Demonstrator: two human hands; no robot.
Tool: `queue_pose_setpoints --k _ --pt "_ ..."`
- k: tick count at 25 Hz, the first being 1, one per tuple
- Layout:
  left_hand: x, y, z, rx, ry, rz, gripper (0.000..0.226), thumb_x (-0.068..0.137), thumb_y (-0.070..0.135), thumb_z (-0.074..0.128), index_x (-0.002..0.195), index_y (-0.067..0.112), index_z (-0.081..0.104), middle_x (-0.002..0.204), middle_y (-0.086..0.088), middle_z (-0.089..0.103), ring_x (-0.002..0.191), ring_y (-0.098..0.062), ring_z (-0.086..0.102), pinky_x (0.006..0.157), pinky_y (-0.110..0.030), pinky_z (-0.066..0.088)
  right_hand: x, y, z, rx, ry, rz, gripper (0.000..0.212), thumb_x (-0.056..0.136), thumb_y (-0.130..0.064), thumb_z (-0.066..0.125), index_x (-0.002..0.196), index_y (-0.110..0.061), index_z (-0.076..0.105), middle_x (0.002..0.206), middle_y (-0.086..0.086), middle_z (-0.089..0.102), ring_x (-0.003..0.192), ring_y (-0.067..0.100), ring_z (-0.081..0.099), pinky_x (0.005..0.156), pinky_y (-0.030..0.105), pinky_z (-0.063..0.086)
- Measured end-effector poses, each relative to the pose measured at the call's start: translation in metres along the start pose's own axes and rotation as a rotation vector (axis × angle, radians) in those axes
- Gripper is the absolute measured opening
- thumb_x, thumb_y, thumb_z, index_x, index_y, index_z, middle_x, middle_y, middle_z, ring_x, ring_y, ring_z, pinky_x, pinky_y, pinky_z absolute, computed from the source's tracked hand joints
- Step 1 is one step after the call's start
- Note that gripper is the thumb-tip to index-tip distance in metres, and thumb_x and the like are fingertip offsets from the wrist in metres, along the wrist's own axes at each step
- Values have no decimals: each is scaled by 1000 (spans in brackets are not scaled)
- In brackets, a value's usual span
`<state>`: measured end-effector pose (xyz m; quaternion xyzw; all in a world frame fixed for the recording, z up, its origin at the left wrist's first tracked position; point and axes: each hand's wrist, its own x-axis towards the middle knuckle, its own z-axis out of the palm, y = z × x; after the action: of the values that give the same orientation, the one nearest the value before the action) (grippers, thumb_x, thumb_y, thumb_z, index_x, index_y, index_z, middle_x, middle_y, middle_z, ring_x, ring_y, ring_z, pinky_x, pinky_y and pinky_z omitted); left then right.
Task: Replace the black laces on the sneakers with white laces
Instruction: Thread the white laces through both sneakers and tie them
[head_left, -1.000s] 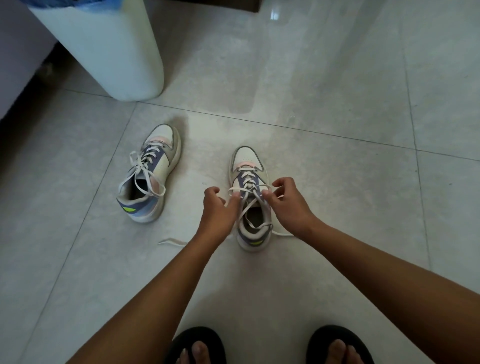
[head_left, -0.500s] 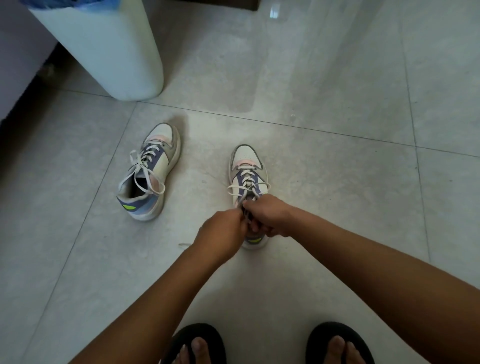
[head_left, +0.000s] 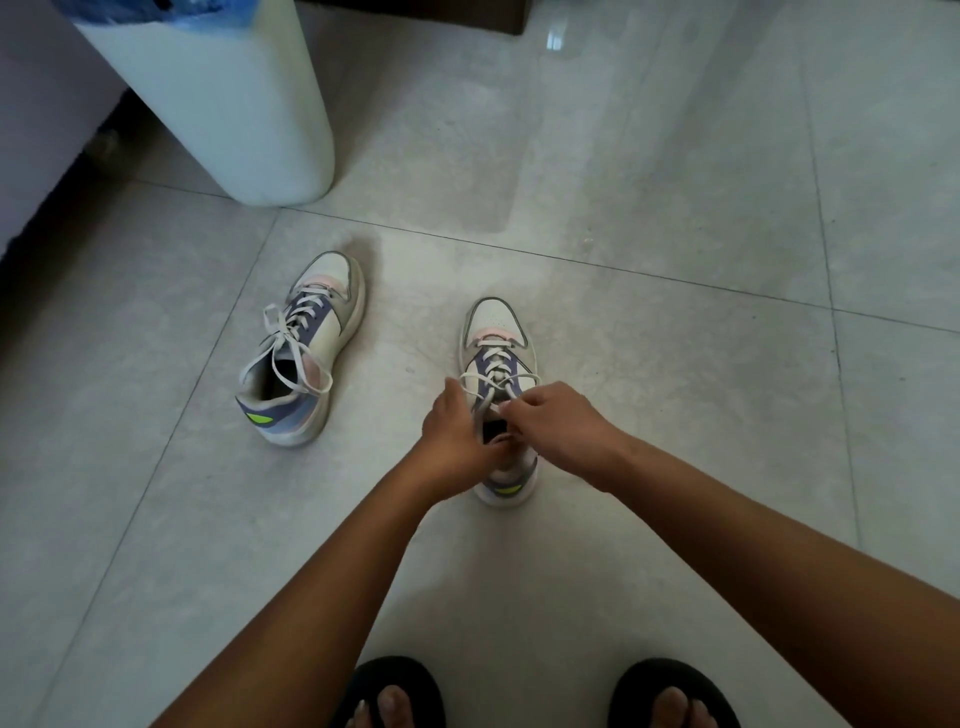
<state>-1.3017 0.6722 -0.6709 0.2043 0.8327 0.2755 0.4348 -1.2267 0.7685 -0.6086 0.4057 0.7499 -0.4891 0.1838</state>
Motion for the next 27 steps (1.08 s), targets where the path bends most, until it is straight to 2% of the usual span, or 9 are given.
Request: queue_pose_setpoints --k 2,5,9,11,15,17,20,23,27 --pt "2 3 8 38 83 -31 115 51 53 76 141 6 23 141 -13 38 129 -29 40 102 -46 41 -11 3 -2 48 28 -55 34 94 -30 49 78 -7 68 76 6 65 74 17 58 69 26 40" --pt "0 5 33 74 168 -63 108 58 47 80 141 4 26 142 -13 39 130 -29 40 103 -45 39 -16 6 -8 413 73 46 29 93 -20 51 69 -10 64 57 -2 64 55 8 60 53 15 44" --pt "4 5 44 -172 261 -102 68 63 55 51 119 15 48 116 -6 60 107 -28 57 93 -47 46 -39 2 -8 906 -221 221 33 94 -18 41 61 -17 41 47 -1 40 45 13 36 52 24 36" --pt "8 1 47 -107 349 -62 62 68 61 26 105 20 53 105 -4 64 98 -27 61 92 -50 46 -62 6 -6 868 -304 171 37 94 -16 38 58 -17 35 46 -2 31 43 12 28 52 27 31" --pt "0 6 44 -51 292 -18 56 71 53 56 116 21 46 114 -1 60 101 -26 60 92 -45 47 -85 21 -4 584 -206 50 40 94 -16 38 53 -17 39 45 -4 36 47 13 32 55 28 32" --pt "-2 13 42 -129 255 -33 73 66 62 44 124 18 46 119 -6 58 109 -30 56 97 -46 44 -84 24 -4 463 -135 -35 40 96 -18 39 55 -18 42 46 -8 38 46 9 34 53 26 32" --pt "2 14 39 -88 245 -70 61 82 50 37 132 16 40 132 -7 52 118 -31 50 105 -49 33 -84 18 -1 367 -113 -168 40 98 -20 39 58 -17 44 49 -9 39 45 1 37 50 16 35" --pt "9 17 34 5 195 -153 67 89 47 48 143 14 28 148 -6 36 134 -26 35 114 -50 14 -80 17 -3 368 -138 -169 42 99 -24 38 58 -19 45 50 -9 41 46 2 40 51 15 37" --pt "11 16 33 72 179 -120 72 85 34 58 144 13 21 148 -8 33 131 -28 38 111 -50 23 -67 25 -14 418 -151 -210 42 97 -19 43 55 -18 49 58 -4 50 57 12 45 62 25 41"
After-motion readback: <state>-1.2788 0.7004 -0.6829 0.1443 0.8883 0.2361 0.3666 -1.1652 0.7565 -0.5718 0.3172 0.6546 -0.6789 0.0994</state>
